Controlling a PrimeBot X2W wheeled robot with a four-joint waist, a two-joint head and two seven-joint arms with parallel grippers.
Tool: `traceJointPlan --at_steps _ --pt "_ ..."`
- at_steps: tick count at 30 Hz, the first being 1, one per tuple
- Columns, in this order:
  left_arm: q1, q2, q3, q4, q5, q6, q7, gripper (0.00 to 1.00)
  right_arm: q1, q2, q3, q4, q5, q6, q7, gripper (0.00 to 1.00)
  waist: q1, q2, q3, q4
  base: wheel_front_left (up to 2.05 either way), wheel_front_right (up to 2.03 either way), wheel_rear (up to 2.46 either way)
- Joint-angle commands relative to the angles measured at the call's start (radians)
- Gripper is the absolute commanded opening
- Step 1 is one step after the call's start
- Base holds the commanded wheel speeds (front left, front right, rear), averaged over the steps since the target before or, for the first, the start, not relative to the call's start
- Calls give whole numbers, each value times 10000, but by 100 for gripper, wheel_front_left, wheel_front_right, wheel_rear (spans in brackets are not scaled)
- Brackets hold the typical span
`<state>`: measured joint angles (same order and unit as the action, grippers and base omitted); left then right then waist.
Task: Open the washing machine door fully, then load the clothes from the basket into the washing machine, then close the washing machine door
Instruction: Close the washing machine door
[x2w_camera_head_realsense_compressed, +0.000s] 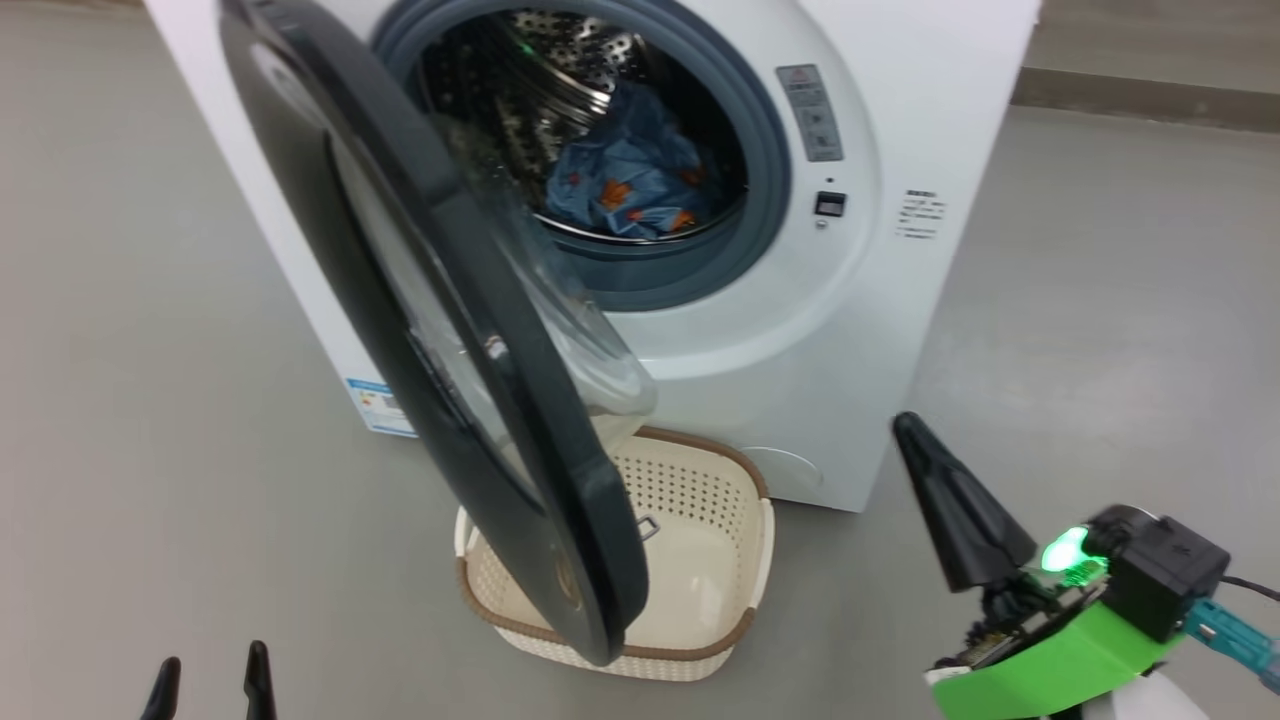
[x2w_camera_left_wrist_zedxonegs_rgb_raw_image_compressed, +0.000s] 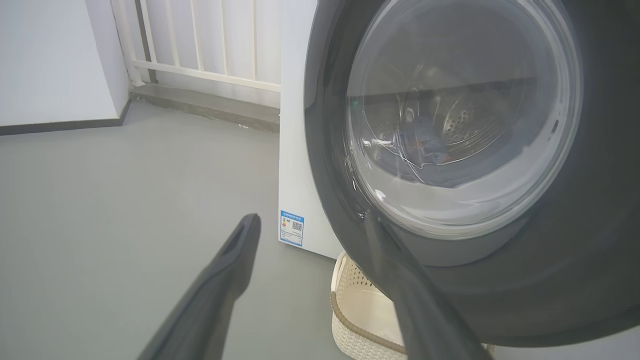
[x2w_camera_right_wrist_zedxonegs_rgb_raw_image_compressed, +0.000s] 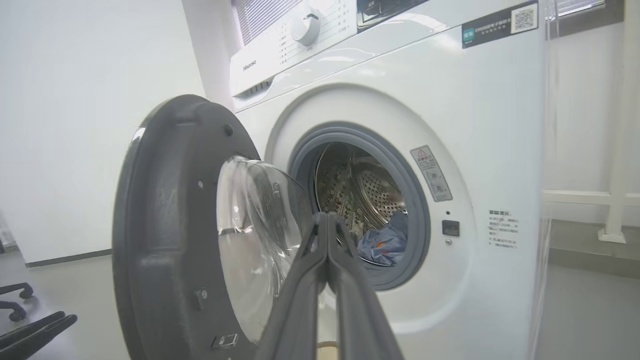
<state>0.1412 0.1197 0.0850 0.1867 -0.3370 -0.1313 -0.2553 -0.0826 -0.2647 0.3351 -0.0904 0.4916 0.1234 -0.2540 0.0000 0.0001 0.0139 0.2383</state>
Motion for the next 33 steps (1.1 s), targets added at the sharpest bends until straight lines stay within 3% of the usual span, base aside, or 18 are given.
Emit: traceJointPlan --at_steps 1,19,33 --pt "-385 66 305 -312 114 6 -64 100 -444 -56 349 -373 -111 73 -78 0 0 -1 -44 265 0 0 0" --pt "-271 -159 243 -325 201 6 -65 100 -1295 152 2711 -1301 -195 73 -78 0 0 -1 -188 928 0 0 0" --pt "-264 -227 86 -333 215 6 -65 100 -1628 477 4321 -663 239 73 -78 0 0 -1 -137 1260 0 0 0"
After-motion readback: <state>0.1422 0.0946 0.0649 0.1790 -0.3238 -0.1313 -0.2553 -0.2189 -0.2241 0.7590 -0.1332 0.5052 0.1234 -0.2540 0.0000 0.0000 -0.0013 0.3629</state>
